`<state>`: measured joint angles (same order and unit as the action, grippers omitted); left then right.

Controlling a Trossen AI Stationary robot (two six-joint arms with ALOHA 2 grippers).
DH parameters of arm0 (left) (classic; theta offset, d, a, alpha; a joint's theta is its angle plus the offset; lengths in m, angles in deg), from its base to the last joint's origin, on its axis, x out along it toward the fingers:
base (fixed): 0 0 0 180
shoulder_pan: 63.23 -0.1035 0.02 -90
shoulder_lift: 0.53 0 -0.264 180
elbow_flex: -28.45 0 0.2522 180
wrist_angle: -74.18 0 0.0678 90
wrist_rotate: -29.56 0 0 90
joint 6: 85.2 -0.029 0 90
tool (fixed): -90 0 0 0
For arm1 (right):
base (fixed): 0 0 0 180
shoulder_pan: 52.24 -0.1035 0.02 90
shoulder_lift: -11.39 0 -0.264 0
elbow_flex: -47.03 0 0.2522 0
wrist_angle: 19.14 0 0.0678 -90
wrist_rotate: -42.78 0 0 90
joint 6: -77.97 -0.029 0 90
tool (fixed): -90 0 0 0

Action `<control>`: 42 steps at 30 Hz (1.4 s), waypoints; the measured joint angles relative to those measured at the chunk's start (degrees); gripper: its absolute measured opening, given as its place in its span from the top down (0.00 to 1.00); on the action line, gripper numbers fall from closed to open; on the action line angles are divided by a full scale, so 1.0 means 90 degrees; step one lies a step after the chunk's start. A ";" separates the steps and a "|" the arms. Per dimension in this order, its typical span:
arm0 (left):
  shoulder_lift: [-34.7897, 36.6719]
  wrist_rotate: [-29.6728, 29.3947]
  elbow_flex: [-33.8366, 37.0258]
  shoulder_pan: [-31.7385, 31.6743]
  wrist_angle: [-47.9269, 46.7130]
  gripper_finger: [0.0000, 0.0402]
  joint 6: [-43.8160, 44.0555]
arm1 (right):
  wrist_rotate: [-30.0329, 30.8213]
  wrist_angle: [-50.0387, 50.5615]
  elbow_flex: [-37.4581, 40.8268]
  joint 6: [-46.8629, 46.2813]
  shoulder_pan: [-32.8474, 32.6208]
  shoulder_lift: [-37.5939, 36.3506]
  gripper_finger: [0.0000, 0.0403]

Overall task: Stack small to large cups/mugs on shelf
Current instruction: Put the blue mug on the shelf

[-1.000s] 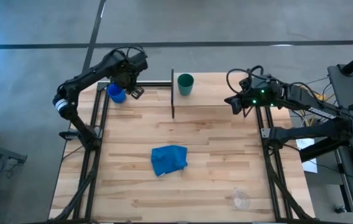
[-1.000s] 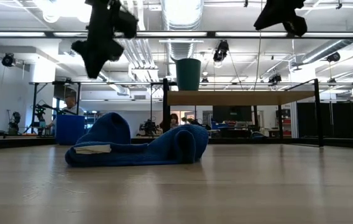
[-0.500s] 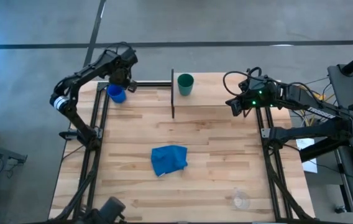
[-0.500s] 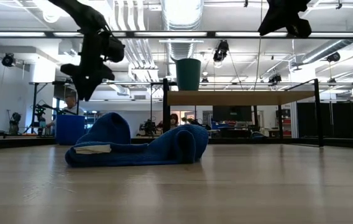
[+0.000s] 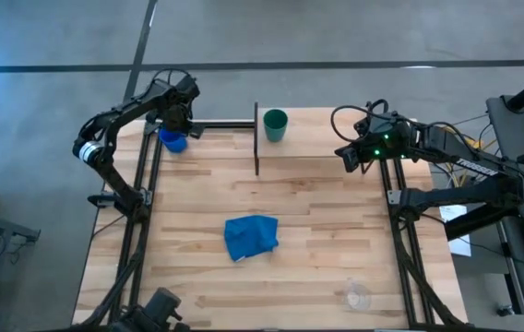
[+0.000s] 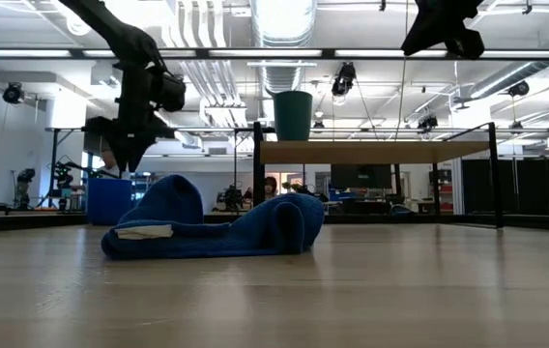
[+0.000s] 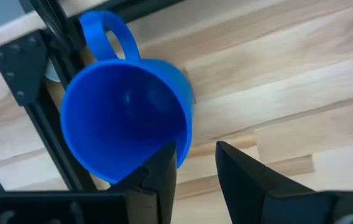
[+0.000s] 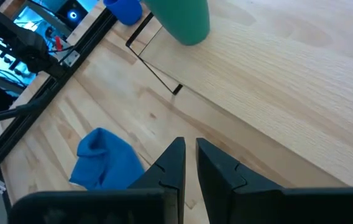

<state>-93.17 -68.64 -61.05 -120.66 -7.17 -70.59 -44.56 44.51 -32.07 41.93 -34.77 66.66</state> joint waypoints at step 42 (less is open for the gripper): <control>0.1438 0.1729 0.0120 0.4343 -0.0603 1.00 -0.2600 | -0.0077 -0.0078 0.0000 0.1142 0.0005 0.0000 0.92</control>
<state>-80.23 -53.08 -59.97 -81.57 -12.59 -93.99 -45.26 43.81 -32.07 52.21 -34.72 66.66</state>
